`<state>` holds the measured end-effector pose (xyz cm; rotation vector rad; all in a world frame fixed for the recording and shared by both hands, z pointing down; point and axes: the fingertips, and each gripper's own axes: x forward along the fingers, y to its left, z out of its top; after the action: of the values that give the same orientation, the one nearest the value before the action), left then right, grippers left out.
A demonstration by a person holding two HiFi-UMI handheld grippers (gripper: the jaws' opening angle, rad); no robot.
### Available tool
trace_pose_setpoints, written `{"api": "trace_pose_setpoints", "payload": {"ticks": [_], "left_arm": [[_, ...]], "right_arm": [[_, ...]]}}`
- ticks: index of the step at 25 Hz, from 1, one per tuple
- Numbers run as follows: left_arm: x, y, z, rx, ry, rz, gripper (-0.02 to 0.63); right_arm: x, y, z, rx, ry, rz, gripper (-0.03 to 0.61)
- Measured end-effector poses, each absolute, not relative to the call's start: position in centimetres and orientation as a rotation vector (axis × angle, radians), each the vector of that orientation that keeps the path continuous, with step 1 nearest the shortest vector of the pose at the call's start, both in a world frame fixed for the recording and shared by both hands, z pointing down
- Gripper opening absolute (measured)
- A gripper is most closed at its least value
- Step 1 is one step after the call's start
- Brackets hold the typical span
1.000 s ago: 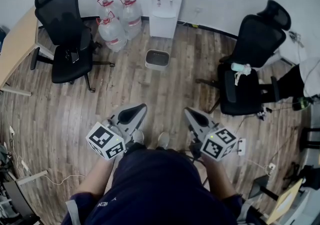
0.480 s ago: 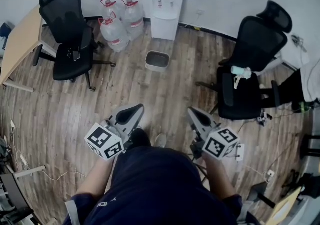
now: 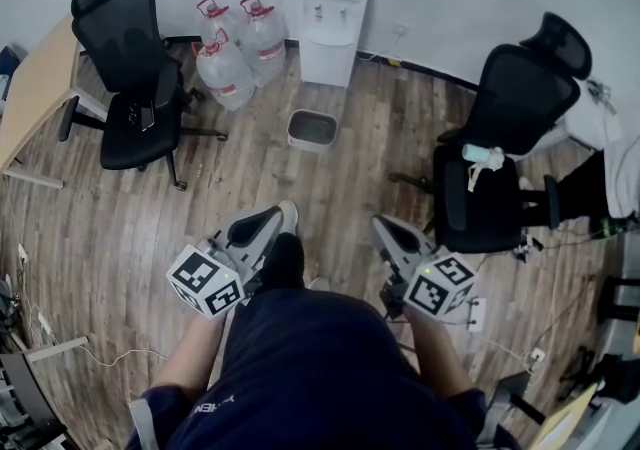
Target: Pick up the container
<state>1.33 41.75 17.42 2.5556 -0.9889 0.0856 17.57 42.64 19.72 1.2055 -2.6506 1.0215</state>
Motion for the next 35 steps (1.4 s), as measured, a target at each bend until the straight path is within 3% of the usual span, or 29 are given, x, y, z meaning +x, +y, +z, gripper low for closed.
{"api": "trace_pose_setpoints", "payload": {"ticks": [8,23,35], "left_arm": [[-1.3,32.5,21.6,2.498,-0.955,0.086,0.026],[-13.3,6.7,28.0,2.391,-0.948,0.242,0.026],[-11.9,-3.2,34.3,2.345,-0.887,0.355,0.026]], "right_arm": [[15.4,34.3,23.2,1.221,-2.573,1.054,0.017],[6.7,11.2,29.8,1.244,-2.314,1.157,0.016],[7.9,2.6,36.5,1.191,-2.171,1.236,0.015]]}}
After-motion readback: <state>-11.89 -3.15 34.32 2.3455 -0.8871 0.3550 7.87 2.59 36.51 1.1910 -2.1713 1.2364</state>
